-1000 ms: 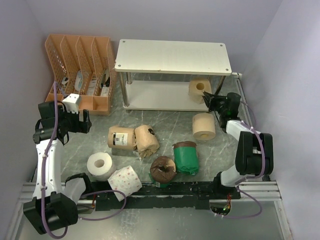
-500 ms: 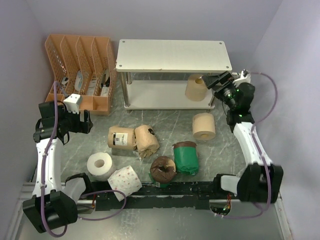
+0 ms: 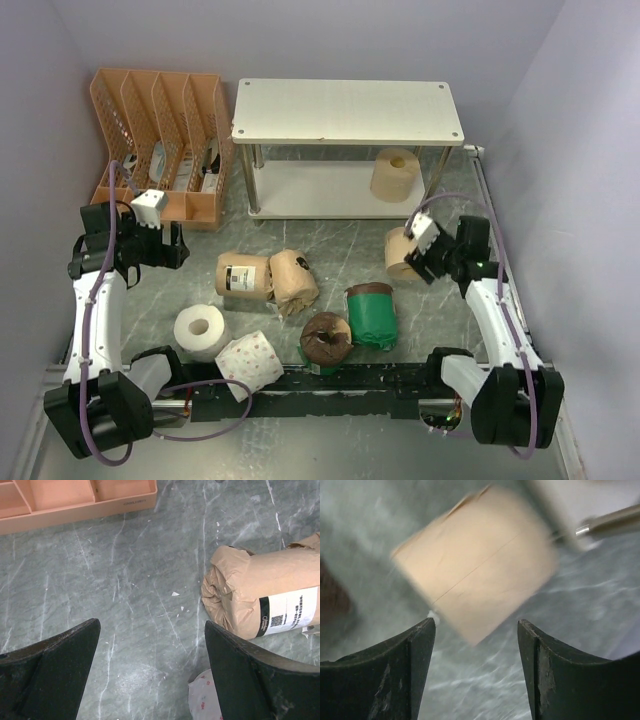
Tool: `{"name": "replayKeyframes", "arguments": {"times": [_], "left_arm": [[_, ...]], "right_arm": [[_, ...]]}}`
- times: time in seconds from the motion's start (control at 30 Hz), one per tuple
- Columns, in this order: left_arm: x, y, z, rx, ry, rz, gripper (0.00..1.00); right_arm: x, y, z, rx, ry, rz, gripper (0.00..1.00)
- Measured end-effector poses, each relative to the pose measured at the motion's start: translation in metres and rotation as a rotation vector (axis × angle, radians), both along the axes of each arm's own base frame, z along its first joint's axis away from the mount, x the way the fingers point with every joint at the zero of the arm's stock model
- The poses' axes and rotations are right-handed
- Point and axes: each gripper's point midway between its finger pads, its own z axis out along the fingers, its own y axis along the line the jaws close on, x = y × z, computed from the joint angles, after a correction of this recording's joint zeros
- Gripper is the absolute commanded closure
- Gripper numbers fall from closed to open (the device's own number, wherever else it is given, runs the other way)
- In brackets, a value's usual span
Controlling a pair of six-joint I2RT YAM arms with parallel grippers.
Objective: Place and organize the paper towels onto the shelf
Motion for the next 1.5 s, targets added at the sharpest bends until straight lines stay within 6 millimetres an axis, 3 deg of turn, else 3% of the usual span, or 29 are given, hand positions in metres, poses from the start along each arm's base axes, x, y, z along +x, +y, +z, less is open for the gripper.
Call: {"name": "replayKeyframes", "arguments": {"times": [0.07,0.13,0.47,0.53,0.63,0.8,0.97,1.13,1.23,1.33,1.5], "left_arm": [[0.0,-0.002,-0.001,-0.007,0.003,-0.01,0.03],[-0.001,-0.003,-0.002,-0.012,0.01,-0.016,0.03],[-0.003,-0.005,-0.005,-0.02,0.026,-0.03,0.03],[-0.004,-0.005,-0.004,-0.019,0.02,-0.031,0.03],[-0.004,-0.005,-0.003,-0.017,0.016,-0.031,0.03],[-0.004,-0.006,-0.004,-0.021,0.019,-0.034,0.03],[-0.003,-0.006,-0.009,-0.029,0.042,-0.035,0.03],[-0.003,-0.006,-0.01,-0.031,0.047,-0.034,0.03],[-0.003,-0.006,-0.01,-0.03,0.047,-0.034,0.03],[-0.003,-0.005,-0.012,-0.031,0.053,-0.028,0.03],[-0.002,-0.003,-0.016,-0.034,0.073,-0.017,0.03]], "right_arm": [[-0.022,-0.004,-0.041,-0.073,0.125,0.064,0.34],[-0.036,-0.005,-0.058,-0.117,0.195,0.128,0.34],[-0.017,0.0,-0.059,-0.127,0.216,0.221,0.35],[-0.015,-0.001,-0.06,-0.125,0.216,0.219,0.49],[-0.011,-0.001,-0.058,-0.131,0.194,0.229,1.0],[-0.01,0.002,-0.056,-0.113,0.194,0.232,1.0],[-0.013,0.004,-0.046,-0.056,0.225,0.185,1.0],[-0.024,0.008,-0.015,0.193,0.313,0.085,1.0],[-0.025,0.031,0.02,0.352,0.373,0.165,1.0],[-0.025,0.051,0.042,0.516,0.467,0.218,1.0],[-0.002,0.065,0.047,0.76,0.693,0.205,1.0]]}}
